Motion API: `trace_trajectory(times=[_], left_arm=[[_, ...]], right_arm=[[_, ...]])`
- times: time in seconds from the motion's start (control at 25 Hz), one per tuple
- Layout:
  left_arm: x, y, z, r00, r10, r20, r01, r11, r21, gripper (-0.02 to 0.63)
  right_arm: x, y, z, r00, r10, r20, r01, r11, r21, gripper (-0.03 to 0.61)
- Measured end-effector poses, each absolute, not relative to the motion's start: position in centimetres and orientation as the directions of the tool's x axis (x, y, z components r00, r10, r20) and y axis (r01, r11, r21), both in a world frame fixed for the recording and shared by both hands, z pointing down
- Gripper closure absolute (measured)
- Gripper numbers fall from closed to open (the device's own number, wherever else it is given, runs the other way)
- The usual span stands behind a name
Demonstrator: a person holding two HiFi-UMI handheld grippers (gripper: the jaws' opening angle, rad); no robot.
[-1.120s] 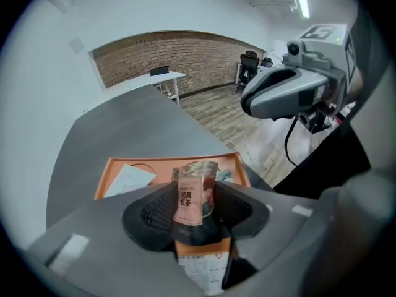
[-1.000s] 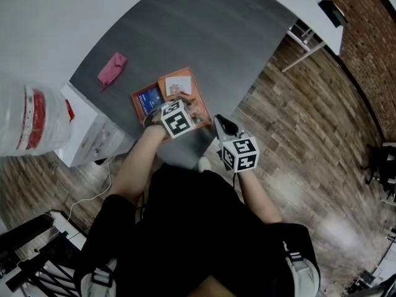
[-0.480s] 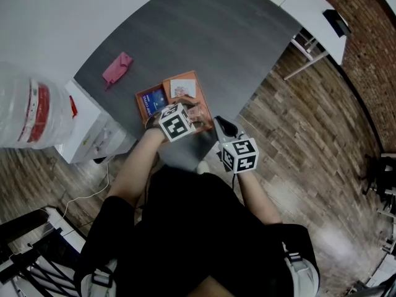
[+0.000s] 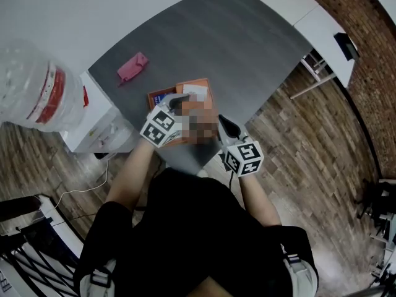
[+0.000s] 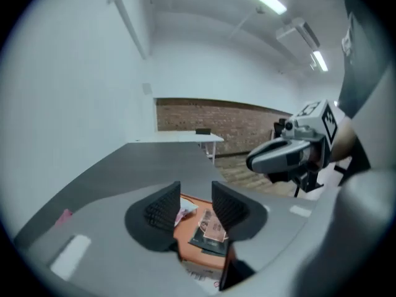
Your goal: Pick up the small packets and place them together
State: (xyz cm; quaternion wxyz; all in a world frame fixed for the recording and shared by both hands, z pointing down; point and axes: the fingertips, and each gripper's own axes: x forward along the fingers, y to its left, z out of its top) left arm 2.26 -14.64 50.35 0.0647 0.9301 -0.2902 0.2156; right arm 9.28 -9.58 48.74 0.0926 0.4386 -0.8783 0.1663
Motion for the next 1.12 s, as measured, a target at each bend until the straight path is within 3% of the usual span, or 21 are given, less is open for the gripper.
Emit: trace_trajectory(times=[0.12,0.28,0.72,1.12], left_arm=[[-0.4,-14.7,47.7,0.712,-0.637,0.297,-0.687,-0.718,0.108,0.519],[-3.5,-13.0,46.2,0.615,-0.757,0.222,-0.787,-0.607,0.108,0.614],[-10.0,-4.1,44.0,0.352,-0.932,0.08,-0.93,-0.339,0.143,0.614],[-13.8,-0.7,42.8,0.313,-0.95,-0.015,-0.933,-0.31,0.184,0.614]], right_arm=[[9.3,-9.5,47.8,-0.621,-0.738,0.265,-0.784,0.584,-0.211,0.551],[9.6,-8.9,46.9,-0.649,-0.73,0.215,-0.76,0.611,-0.221,0.56],[9.6,-6.6,46.9,-0.731,-0.672,0.119,-0.672,0.68,-0.293,0.571],[9.0,-4.5,45.1,-0.672,-0.735,0.092,-0.73,0.637,-0.246,0.575]])
